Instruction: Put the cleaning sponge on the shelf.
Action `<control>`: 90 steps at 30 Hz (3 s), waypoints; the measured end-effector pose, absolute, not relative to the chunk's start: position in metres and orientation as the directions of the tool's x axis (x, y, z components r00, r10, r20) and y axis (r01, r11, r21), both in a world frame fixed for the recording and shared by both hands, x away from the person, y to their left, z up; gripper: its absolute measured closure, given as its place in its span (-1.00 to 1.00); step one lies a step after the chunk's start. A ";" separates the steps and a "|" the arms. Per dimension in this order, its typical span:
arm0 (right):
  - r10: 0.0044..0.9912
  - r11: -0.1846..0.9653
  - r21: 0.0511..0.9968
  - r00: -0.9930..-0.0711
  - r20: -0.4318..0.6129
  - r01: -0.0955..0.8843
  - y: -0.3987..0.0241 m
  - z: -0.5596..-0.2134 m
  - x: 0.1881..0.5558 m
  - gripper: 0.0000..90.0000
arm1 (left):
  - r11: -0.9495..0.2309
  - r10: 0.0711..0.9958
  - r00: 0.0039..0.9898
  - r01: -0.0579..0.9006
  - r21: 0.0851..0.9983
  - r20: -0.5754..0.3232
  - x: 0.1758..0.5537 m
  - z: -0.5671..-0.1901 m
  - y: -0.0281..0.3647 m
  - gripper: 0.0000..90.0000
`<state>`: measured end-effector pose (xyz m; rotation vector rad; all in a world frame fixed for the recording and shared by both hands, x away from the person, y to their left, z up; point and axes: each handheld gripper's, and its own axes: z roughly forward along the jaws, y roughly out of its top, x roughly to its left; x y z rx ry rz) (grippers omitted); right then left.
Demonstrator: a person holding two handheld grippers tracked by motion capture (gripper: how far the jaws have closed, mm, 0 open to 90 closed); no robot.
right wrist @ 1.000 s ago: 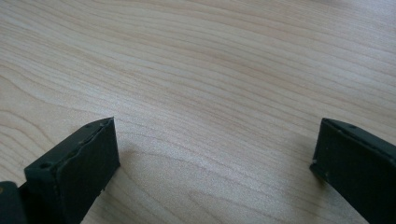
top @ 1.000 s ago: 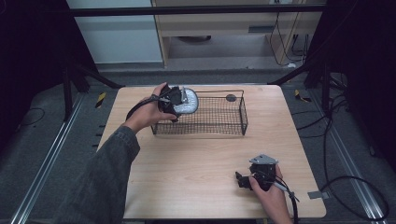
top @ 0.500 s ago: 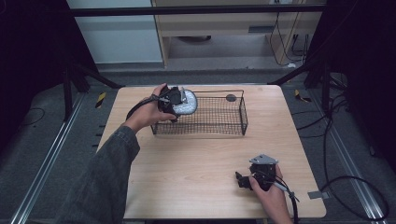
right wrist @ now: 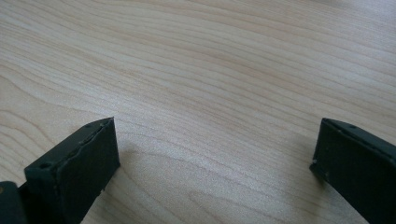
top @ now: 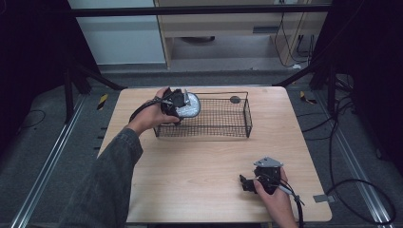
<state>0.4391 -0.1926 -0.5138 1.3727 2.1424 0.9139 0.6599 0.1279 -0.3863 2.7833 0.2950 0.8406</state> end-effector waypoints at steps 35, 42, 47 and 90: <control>0.911 0.291 0.724 -0.413 -0.010 0.625 -0.193 -0.514 0.439 -0.99 | -0.912 0.354 0.825 0.200 0.358 0.440 0.664 -0.384 0.132 -0.87; 0.911 0.292 0.724 -0.413 -0.011 0.625 -0.193 -0.514 0.439 -0.99 | -0.904 0.360 0.827 0.193 0.382 0.433 0.661 -0.379 0.132 -0.78; 0.911 0.291 0.724 -0.413 -0.009 0.625 -0.193 -0.514 0.439 -0.99 | -0.900 0.356 0.830 0.181 0.397 0.430 0.656 -0.375 0.132 -0.71; 0.912 0.286 0.722 -0.409 -0.005 0.630 -0.192 -0.514 0.438 -0.99 | -0.676 0.583 0.774 0.294 0.676 0.247 0.549 -0.362 0.152 -0.92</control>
